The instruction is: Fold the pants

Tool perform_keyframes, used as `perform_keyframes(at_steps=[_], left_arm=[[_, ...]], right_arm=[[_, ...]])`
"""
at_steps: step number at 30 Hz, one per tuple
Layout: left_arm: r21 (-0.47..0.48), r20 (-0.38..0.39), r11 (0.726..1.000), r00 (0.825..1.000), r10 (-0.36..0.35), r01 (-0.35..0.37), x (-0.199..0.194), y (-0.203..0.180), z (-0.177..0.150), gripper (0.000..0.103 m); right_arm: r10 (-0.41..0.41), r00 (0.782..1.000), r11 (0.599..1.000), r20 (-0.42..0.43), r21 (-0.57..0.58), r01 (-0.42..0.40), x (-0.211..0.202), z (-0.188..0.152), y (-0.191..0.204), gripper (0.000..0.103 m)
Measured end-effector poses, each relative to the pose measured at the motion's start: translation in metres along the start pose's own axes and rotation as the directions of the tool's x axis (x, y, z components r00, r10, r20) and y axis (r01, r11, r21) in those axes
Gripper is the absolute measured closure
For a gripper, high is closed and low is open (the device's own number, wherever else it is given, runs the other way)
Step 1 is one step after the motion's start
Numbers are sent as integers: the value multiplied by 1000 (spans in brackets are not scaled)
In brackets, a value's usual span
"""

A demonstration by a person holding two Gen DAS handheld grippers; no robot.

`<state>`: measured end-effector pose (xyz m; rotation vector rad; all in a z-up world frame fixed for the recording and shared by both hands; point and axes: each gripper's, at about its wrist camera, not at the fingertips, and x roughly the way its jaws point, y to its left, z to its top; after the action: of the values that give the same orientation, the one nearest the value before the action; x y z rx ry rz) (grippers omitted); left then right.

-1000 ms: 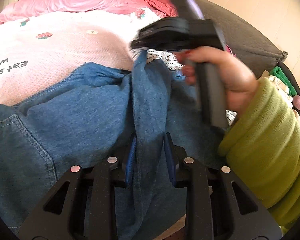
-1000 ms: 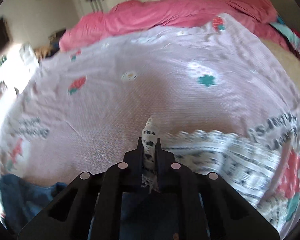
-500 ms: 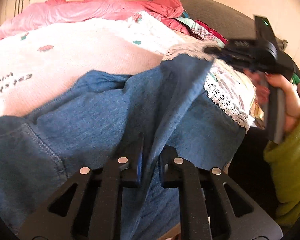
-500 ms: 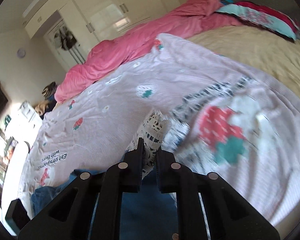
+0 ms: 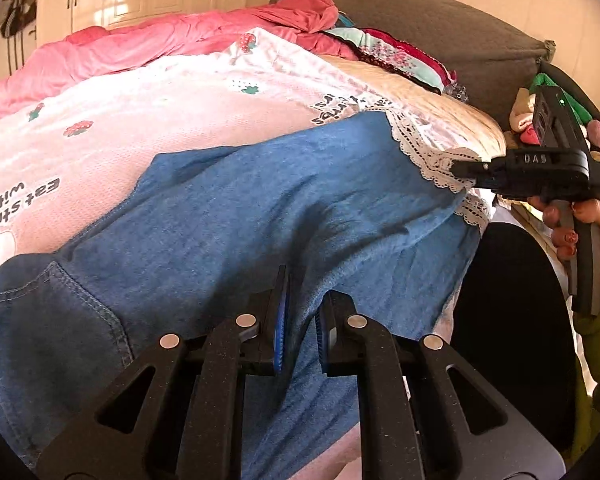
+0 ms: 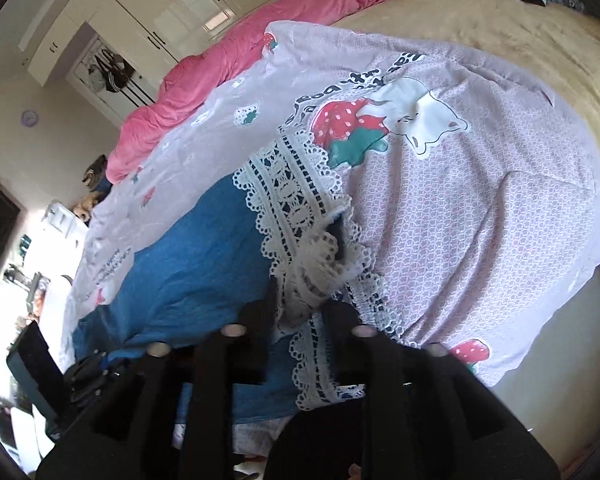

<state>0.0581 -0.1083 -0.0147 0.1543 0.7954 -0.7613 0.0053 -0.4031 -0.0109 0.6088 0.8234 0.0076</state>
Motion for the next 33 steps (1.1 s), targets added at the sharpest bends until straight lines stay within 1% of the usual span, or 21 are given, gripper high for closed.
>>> perform_keyframes(at_steps=[1,3,4,5,6,7,9,11,15,17,20,22,26,30,32,33], left_arm=[[4,2,1000,1000,4,-4,0,-1,0,97],[8,6,1000,1000,5,-5,-2,-2,0,97],[11,7,1000,1000,4,-4,-3,-3,-1,100],[15,6,1000,1000,2,-2,-3,-4,-1,101],[20,5,1000,1000,-3,3,-4,-5,-1,103],[26,8,1000,1000,-7,6,-6,-6,-1,103],[29,12,999,1000,-20,19,-11,-8,-1,103],[38,31,999,999,-39,38,-22,-11,-1,103],[58,33,998,999,-34,32,-30,-17,-7,103],[63,13,998,1000,-16,15,-28,-18,-12,103],[62,-23,998,1000,-1,2,-20,-17,-18,103],[65,-43,998,999,6,-4,-15,-16,-23,103],[78,-61,997,998,18,-13,-13,-18,-30,103],[103,-80,994,996,36,-27,-9,-21,-34,102],[105,-96,994,995,39,-29,-8,-21,-36,102],[109,-98,994,994,43,-32,-9,-22,-37,102]], right_arm=[[7,1000,1000,5,4,-7,-1,1,0,70],[11,1000,1000,17,15,-11,-3,3,-2,70],[12,1000,1000,20,20,-13,-3,4,-4,72],[1,1000,1000,22,18,-2,-4,5,-6,76],[-14,1000,1000,23,17,14,-5,5,-10,91],[-20,1000,1000,18,20,20,-7,4,-13,92],[-7,1000,1000,17,29,7,-12,3,-16,92],[-7,1000,1000,16,15,6,-20,-1,-17,92],[-1,1000,1000,-17,-22,0,-29,-11,-19,92],[-3,999,999,-38,-33,2,-27,-17,-21,92],[-5,998,1000,-69,-17,4,-19,-23,-27,92],[-2,997,1000,-72,-7,2,-17,-24,-30,92],[-5,996,1000,-90,3,5,-14,-26,-37,92],[-27,994,1000,-103,1,28,-12,-24,-38,92],[-66,992,998,-106,-22,64,-15,-24,-35,84],[-92,991,996,-102,-28,90,-18,-23,-34,75]])
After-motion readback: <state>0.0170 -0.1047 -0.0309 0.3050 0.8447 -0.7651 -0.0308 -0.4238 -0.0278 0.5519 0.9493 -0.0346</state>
